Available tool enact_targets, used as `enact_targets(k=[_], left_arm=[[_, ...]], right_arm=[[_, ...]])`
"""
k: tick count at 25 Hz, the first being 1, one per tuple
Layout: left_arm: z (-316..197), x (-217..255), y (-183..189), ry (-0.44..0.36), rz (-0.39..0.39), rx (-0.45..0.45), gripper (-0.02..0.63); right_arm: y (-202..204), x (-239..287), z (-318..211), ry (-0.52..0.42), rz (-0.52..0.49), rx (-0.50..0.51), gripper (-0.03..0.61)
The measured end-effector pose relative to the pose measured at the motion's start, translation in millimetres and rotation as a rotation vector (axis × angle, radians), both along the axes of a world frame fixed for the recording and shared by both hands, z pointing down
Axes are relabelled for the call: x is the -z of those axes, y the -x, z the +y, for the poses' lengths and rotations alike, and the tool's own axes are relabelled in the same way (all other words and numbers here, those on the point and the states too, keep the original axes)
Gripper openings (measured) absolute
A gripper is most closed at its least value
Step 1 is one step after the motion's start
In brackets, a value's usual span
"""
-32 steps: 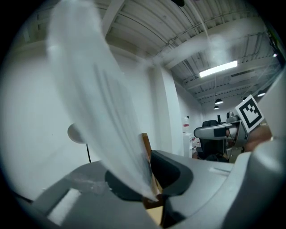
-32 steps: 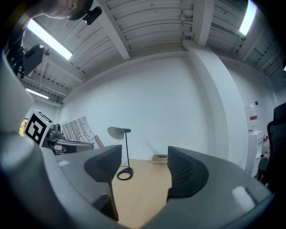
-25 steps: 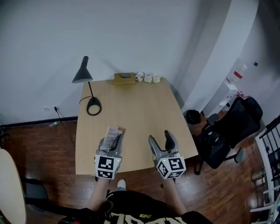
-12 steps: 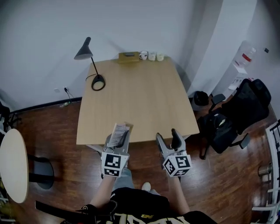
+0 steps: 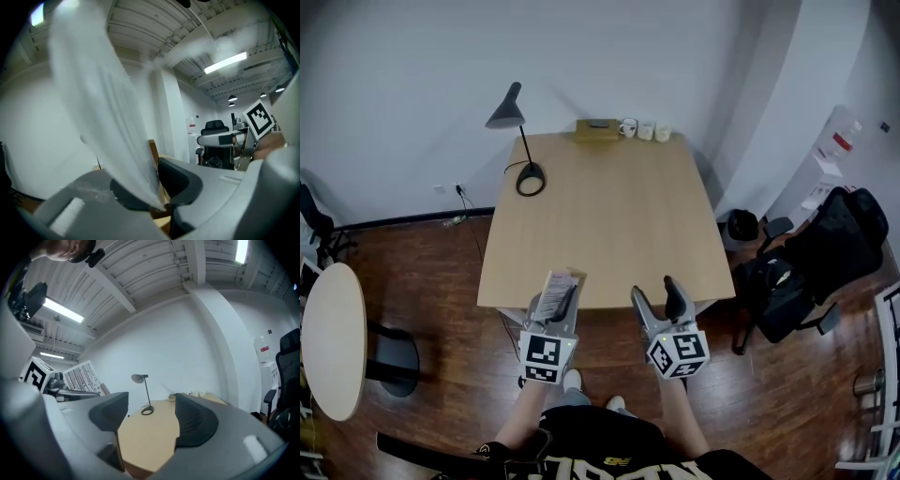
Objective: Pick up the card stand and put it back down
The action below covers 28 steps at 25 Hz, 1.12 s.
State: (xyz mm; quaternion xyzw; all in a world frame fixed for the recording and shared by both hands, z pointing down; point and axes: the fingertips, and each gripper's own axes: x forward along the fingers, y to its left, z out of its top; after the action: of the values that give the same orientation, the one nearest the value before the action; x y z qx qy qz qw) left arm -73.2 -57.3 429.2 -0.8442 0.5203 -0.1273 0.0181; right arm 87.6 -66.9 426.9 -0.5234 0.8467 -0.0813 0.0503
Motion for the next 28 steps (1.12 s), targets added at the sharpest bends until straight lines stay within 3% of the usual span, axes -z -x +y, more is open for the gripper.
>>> enact_targets(k=[15,20,22,28], left_arm=[[-36.4,-33.8,63.8,0.059,0.008,0.034,0.051],[-45.5,-25.1,85.5,0.01,0.065,0.016,0.051],[-51.5,-30.7,96.8,0.026,0.077,0.009,0.051],[-81.9,-81.1,157.4,0.131,-0.01,-0.037,0.052]], right_arm=[[43.1,-9.5,-52.3,0.016,0.028,0.055,0.308],[49.9,-10.6,-60.7,0.019,0.028,0.057,0.308],[50.6,-15.0,-64.1,0.03,0.026,0.054,0.308],[52.7,-40.8,-75.3,0.091,0.02,0.039,0.308]])
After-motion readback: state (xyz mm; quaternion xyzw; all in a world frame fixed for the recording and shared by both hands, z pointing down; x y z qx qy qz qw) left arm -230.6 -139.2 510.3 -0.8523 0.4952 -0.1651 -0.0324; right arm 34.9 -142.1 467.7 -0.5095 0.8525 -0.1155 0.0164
